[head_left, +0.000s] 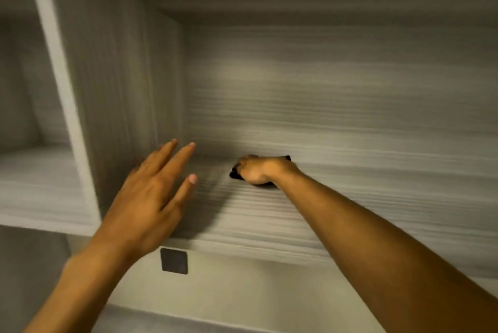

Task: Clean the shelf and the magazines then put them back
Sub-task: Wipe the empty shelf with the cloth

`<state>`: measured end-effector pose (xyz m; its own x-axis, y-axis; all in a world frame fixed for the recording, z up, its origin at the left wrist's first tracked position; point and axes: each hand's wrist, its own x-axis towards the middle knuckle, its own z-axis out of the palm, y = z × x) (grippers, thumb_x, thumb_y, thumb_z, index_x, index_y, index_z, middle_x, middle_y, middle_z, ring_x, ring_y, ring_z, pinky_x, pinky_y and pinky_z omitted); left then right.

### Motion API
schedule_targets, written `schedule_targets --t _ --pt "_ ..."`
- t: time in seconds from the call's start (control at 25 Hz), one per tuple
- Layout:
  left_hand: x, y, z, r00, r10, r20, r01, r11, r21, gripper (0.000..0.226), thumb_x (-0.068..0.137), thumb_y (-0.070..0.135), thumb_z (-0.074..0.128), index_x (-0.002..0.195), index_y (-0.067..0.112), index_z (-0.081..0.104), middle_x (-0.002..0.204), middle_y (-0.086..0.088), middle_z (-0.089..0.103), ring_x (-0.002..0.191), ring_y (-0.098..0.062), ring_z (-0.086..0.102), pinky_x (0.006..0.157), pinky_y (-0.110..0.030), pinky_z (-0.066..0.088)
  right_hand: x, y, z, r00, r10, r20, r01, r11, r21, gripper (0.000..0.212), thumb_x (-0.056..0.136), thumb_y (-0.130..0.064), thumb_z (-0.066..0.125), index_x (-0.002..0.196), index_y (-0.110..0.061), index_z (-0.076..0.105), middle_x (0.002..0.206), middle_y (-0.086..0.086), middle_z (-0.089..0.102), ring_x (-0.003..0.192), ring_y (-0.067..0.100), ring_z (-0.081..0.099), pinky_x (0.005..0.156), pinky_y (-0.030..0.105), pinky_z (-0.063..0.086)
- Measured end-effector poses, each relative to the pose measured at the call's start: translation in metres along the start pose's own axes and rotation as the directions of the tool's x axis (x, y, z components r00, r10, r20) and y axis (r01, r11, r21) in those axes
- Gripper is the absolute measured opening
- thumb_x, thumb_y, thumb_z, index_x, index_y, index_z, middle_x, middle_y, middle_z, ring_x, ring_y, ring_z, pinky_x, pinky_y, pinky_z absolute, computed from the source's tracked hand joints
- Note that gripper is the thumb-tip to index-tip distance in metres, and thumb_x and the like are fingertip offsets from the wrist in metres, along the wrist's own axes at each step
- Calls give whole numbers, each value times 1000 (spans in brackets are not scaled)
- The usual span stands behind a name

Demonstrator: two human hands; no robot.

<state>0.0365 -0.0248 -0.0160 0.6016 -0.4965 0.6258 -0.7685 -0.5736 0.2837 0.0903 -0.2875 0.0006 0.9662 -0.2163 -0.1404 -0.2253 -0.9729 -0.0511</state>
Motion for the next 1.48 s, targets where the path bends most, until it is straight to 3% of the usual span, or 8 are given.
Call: schedule_targets --t 0.16,0.44,0.6,0.8,1.04,1.2,1.32,1.48 --pt "-31 -33 -16 995 94 36 -90 992 -92 59 87 69 19 144 57 15 152 38 -2 138 19 -4 106 0 0 33 -83 2 992 -114 -60 117 992 39 84 72 -77 22 139 -31 46 149 1 42 137 32 37 110 60 24" --pt "-49 -58 -24 985 169 25 -151 931 -331 54 98 49 38 149 45 21 155 30 14 144 7 10 118 -21 16 20 -133 11 936 -333 -115 351 910 220 41 96 -41 38 128 -19 53 131 10 57 118 30 54 102 45 41" --pt "-50 -54 -22 997 -5 -82 -52 737 -674 50 95 29 44 143 39 37 146 26 40 137 6 32 109 -13 29 -29 -156 26 888 -424 -177 458 850 260 40 99 -37 38 136 -26 49 139 3 53 122 23 52 104 44 41" --pt "-60 -48 -15 985 -130 -118 -6 647 -762 45 96 26 40 140 31 45 141 22 48 134 4 38 107 -12 33 -121 -172 35 846 -482 -226 524 829 194 38 98 -34 37 134 -27 46 137 0 52 118 22 53 98 40 45" --pt "-106 -14 -11 915 -291 -279 -2 688 -725 36 92 16 47 126 23 59 122 16 63 119 -6 56 95 -19 46 -193 -140 75 637 -513 -576 493 845 -208 61 81 -4 63 140 -15 49 141 1 53 130 17 49 104 34 40" --pt "-168 40 22 902 -338 -270 14 646 -763 19 86 30 58 102 35 68 99 6 71 94 -15 67 80 -23 52 -244 -95 146 488 -316 -814 547 837 3 47 91 -17 53 138 -21 53 132 -6 61 119 7 58 97 23 48" --pt "-198 80 73 963 -267 -29 165 672 -722 19 81 41 63 99 44 67 90 13 71 84 -7 68 73 -20 54 -279 -65 206 667 164 -727 417 726 547 43 95 -60 38 133 -44 52 123 -22 63 111 -4 59 94 14 46" --pt "-222 123 148 886 -234 400 454 611 -649 53 83 10 72 104 57 59 99 24 68 95 -1 65 80 -23 53 -300 -21 269 877 455 -152 117 104 988 28 100 -19 51 115 -34 69 109 -6 72 105 13 67 101 39 48"
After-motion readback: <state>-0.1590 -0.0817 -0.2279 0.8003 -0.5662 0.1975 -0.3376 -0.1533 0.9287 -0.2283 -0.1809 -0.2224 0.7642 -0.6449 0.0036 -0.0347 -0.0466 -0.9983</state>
